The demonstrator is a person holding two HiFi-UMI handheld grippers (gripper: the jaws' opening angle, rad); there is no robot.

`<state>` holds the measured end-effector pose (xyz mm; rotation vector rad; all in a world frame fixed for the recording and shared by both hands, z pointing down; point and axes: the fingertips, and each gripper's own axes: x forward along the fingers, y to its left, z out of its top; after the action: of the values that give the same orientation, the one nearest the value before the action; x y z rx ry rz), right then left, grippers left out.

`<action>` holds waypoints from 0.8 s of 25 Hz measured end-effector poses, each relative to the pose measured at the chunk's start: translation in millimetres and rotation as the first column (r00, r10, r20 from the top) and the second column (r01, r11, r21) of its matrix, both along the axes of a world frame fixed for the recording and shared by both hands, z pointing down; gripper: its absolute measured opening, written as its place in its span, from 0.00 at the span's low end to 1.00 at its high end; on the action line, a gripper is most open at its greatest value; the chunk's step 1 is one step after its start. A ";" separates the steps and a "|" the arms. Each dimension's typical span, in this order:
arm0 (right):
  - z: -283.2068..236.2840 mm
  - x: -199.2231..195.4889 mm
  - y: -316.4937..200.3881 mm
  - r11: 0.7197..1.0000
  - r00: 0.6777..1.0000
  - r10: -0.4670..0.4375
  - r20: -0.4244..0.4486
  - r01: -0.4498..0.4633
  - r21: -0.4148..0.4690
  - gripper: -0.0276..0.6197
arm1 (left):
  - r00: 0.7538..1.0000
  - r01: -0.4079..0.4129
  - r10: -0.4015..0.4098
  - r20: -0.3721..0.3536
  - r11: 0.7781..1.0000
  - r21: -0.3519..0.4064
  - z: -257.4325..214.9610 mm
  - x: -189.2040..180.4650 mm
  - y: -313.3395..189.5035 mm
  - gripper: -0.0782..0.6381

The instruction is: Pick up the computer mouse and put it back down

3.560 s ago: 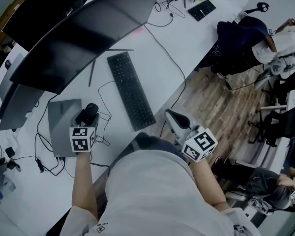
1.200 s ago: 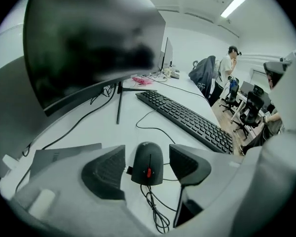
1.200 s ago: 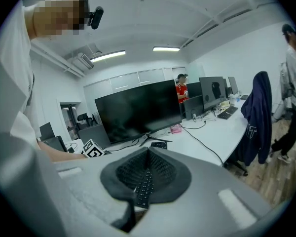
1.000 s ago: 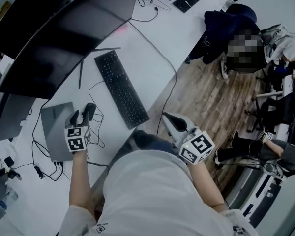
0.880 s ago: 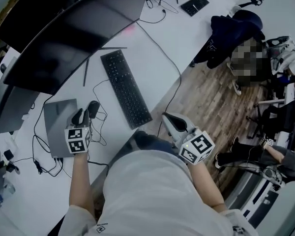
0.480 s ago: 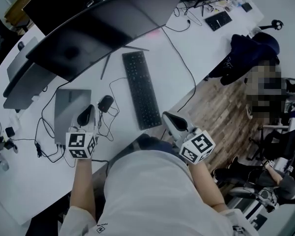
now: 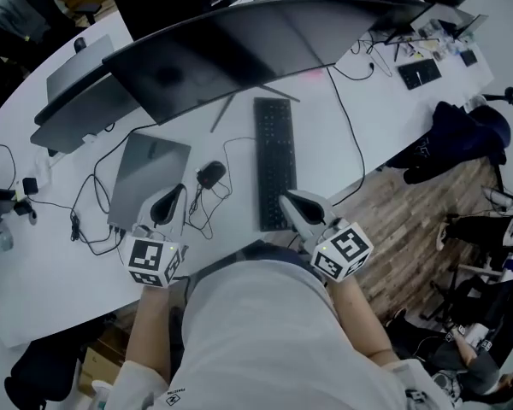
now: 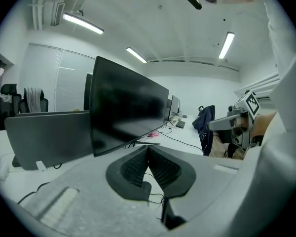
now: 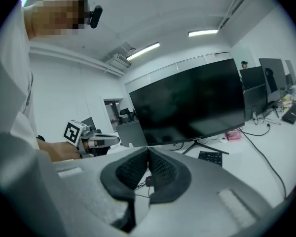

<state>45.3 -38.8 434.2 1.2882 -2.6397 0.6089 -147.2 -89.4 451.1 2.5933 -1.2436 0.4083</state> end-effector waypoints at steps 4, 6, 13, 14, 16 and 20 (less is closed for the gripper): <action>-1.4 -18.9 -9.5 0.998 0.998 -0.069 0.007 0.069 0.007 0.05 | 0.999 0.031 -0.031 -0.008 0.999 0.013 -12.0 -6.7 7.3 0.12; -1.7 -28.1 -13.8 0.995 0.995 -0.100 0.009 0.100 0.008 0.05 | 0.999 0.044 -0.044 -0.010 0.999 0.017 -16.5 -10.1 10.3 0.12; -4.6 -57.8 -27.6 0.982 0.982 -0.188 0.017 0.187 0.020 0.05 | 0.996 0.091 -0.091 -0.016 0.995 0.031 -27.5 -23.9 16.3 0.12; -5.0 -61.4 -29.1 0.980 0.980 -0.199 0.018 0.198 0.022 0.05 | 0.995 0.097 -0.096 -0.017 0.995 0.032 -28.3 -25.6 16.3 0.12; -5.4 -68.1 -31.2 0.976 0.976 -0.218 0.019 0.217 0.025 0.05 | 0.994 0.106 -0.105 -0.018 0.994 0.036 -30.0 -28.7 16.4 0.12; -6.7 -77.0 -33.2 0.969 0.969 -0.246 0.018 0.245 0.028 0.05 | 0.994 0.110 -0.109 -0.023 0.993 0.040 -32.7 -29.3 17.1 0.12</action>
<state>-31.7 -72.0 427.5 0.9425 -2.7729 0.5544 -176.6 -72.3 418.4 2.5416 -1.3935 0.3374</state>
